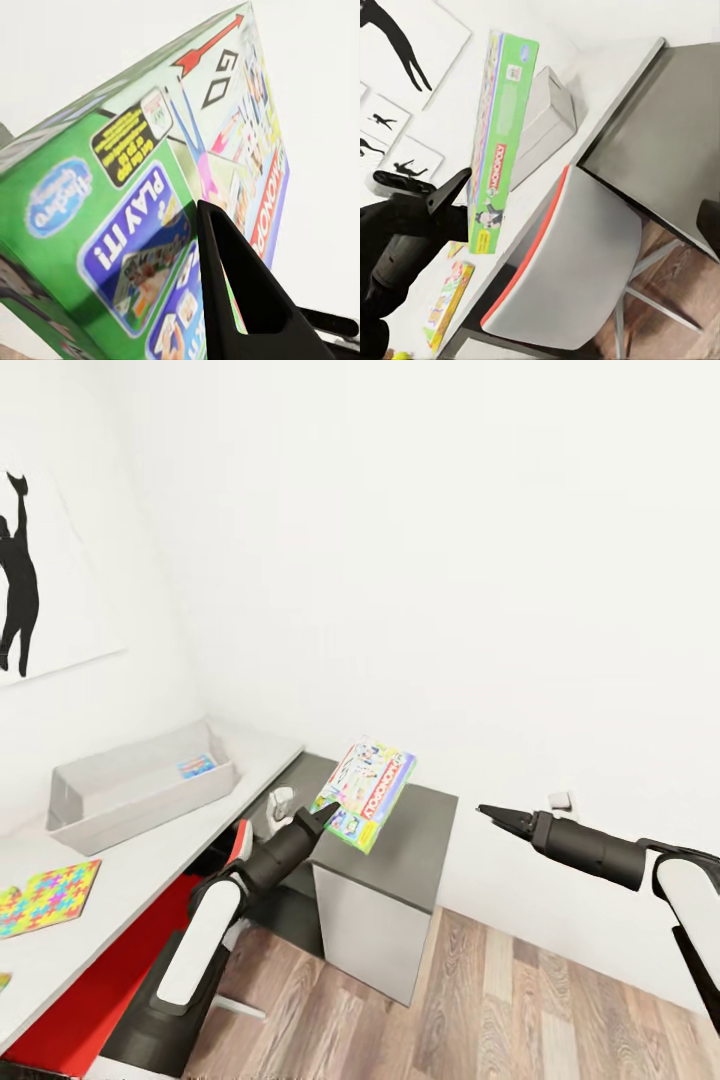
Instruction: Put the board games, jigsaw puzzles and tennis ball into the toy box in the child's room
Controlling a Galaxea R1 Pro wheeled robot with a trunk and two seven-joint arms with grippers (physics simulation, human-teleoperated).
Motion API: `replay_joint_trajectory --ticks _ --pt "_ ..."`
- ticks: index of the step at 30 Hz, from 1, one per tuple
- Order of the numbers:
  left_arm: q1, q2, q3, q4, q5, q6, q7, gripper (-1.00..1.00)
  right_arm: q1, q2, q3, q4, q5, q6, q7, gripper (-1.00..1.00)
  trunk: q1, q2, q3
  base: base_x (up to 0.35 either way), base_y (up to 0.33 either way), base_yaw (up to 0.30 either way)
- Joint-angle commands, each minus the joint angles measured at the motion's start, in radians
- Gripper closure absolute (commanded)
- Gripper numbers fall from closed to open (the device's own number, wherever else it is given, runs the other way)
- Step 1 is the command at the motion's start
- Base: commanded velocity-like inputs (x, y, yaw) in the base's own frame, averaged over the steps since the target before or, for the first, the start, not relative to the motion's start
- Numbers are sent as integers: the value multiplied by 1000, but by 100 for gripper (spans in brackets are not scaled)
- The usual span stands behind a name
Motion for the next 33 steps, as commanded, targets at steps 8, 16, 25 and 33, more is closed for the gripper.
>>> replay_joint_trajectory --ticks 8,16,25,33 --pt "-7 -6 -10 72 2 -21 -62 100 -2 3 10 0 -32 4 8 -100 1 -2 -2 0 0 286" --pt "-8 -11 -13 89 3 -26 -76 100 -2 7 12 0 -40 4 8 -100 1 -2 -2 0 0 286" --pt "-9 -32 -15 93 17 -39 -91 100 -10 12 6 8 -41 4 3 -100 1 -2 -2 0 0 286" --pt "-7 -40 -16 91 19 -43 -126 100 -12 12 2 13 -40 4 2 -100 1 -2 -2 0 0 286"
